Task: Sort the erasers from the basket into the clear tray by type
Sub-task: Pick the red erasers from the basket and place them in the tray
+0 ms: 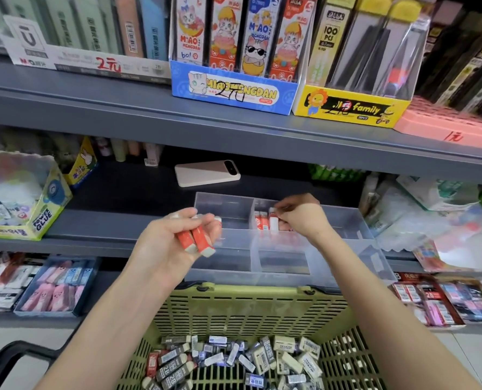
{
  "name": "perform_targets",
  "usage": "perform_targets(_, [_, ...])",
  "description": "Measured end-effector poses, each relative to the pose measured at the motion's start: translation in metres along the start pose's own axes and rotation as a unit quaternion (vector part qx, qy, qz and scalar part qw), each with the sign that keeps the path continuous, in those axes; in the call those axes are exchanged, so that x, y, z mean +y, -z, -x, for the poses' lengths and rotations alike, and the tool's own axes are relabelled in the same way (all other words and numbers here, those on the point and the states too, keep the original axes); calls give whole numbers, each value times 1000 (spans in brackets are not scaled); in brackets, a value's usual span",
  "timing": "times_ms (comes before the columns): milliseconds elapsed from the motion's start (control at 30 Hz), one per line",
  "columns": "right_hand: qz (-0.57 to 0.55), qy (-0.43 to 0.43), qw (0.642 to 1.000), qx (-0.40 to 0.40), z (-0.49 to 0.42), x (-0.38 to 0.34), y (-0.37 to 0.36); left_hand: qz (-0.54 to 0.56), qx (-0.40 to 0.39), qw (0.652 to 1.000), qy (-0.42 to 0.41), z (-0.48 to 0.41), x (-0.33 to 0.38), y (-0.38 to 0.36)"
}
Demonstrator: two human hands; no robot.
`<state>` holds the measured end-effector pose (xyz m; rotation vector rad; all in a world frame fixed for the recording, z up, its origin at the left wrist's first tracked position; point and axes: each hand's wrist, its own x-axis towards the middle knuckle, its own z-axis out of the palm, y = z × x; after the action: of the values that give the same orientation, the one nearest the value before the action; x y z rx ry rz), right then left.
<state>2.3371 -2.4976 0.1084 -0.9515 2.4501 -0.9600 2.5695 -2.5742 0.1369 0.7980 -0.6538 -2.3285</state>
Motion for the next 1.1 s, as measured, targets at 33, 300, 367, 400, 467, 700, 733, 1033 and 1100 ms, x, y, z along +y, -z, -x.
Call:
perform_targets(33, [3, 3, 1000, 4, 1, -1, -1, -3, -10, 1000, 0, 0, -1, 0])
perform_targets(300, [118, 3, 993, -7, 10, -4, -1, -37, -49, 998, -6, -5, -11, -2])
perform_targets(367, [141, 27, 990, 10, 15, -9, 3, -39, -48, 998, -5, -4, -14, -4])
perform_targets(400, [133, 45, 989, 43, 21, -14, 5, -38, -48, 998, -7, -4, -16, -5])
perform_targets(467, [12, 65, 996, 63, 39, -28, 8, -36, -50, 998, -20, -6, -18, -8])
perform_targets(700, [-148, 126, 974, -119, 102, -78, -2, -65, -61, 994, -57, -6, -23, -19])
perform_targets(733, [-150, 123, 973, -127, 102, -79, -3, -65, -66, 994, -58, -5, -22, -18])
perform_targets(1033, [-257, -45, 964, -46, 51, -38, 37, -46, 5, 998, -51, 0, -4, 9])
perform_targets(1100, [-240, -53, 967, -69, 45, -41, 28, -32, 19, 999, -38, -3, 2, 16])
